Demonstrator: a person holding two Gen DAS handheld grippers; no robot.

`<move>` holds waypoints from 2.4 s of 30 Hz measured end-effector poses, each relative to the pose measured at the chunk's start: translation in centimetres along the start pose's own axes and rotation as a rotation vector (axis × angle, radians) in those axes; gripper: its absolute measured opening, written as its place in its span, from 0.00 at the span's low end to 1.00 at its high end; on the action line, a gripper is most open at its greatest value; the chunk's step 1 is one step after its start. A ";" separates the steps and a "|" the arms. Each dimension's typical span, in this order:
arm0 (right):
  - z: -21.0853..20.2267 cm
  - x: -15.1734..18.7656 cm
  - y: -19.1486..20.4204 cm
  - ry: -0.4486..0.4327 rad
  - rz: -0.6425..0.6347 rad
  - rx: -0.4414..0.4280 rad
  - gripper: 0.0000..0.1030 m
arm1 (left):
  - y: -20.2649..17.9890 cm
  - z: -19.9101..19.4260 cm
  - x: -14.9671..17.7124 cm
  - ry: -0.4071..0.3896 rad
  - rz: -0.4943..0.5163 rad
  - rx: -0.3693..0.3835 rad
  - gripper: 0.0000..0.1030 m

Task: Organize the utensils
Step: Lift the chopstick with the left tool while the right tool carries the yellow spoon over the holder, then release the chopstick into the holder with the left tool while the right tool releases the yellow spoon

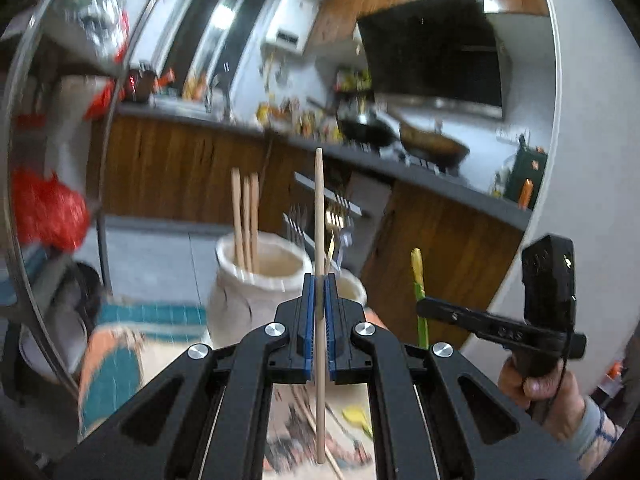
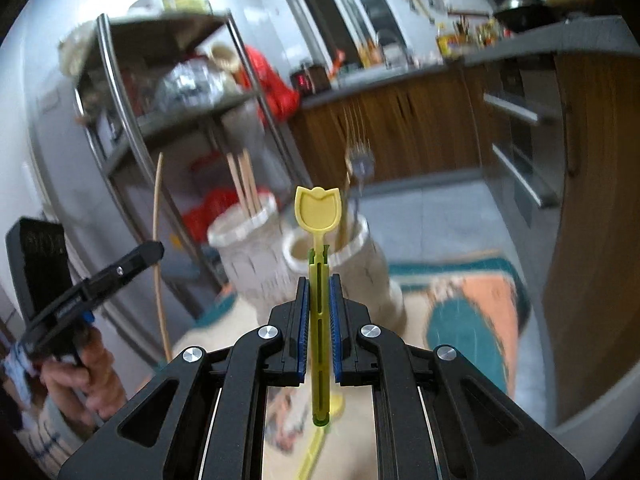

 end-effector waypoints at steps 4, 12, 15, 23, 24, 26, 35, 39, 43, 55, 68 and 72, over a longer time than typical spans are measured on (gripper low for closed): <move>0.1 -1.7 -0.6 -0.121 0.039 -0.016 0.10 | -0.3 -0.4 -2.4 -0.115 -0.006 0.002 0.04; 2.1 -4.8 -1.0 -0.207 0.025 -0.002 0.10 | -1.2 0.7 -6.9 -0.267 -0.024 0.042 0.04; 3.2 -5.9 -0.6 -0.213 -0.009 0.011 0.10 | -1.2 1.4 -8.0 -0.310 -0.015 0.023 0.04; 5.6 -6.8 -0.4 -0.233 -0.031 0.036 0.10 | 0.6 3.8 -8.4 -0.359 -0.037 -0.014 0.04; 5.9 -6.8 -0.5 -0.234 -0.030 0.044 0.10 | 0.8 4.0 -8.2 -0.365 -0.035 -0.013 0.04; 6.4 -6.7 -0.8 -0.228 -0.032 0.053 0.10 | 1.1 4.7 -7.7 -0.356 -0.022 -0.029 0.04; 7.8 -3.4 -0.9 -0.114 -0.121 0.157 0.10 | 2.4 6.5 -3.2 -0.217 0.047 -0.112 0.04; 7.7 -2.4 -0.4 -0.069 -0.160 0.183 0.10 | 2.9 6.6 -1.9 -0.158 0.056 -0.138 0.04; 7.7 -1.9 -0.3 -0.037 -0.166 0.189 0.10 | 2.8 6.5 -1.3 -0.128 0.086 -0.169 0.04; 8.5 -1.0 -0.6 0.027 -0.167 0.208 0.10 | 3.3 7.2 -1.0 -0.076 0.104 -0.221 0.04; 8.6 -0.9 -0.4 0.038 -0.173 0.218 0.10 | 2.9 7.3 -0.8 -0.065 0.114 -0.226 0.04; 8.5 -0.9 -0.5 0.039 -0.171 0.219 0.13 | 2.9 7.1 -0.6 -0.064 0.126 -0.233 0.06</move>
Point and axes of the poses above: each gripper's, at about its wrist camera, not at the fingertips, and z roughly the way its jaws point, y to its left, x to its underside, the point moved 9 cm from there along z, roughly the way its jaws point, and after that the axes turned 12 degrees about -z, right-handed, at the moved point
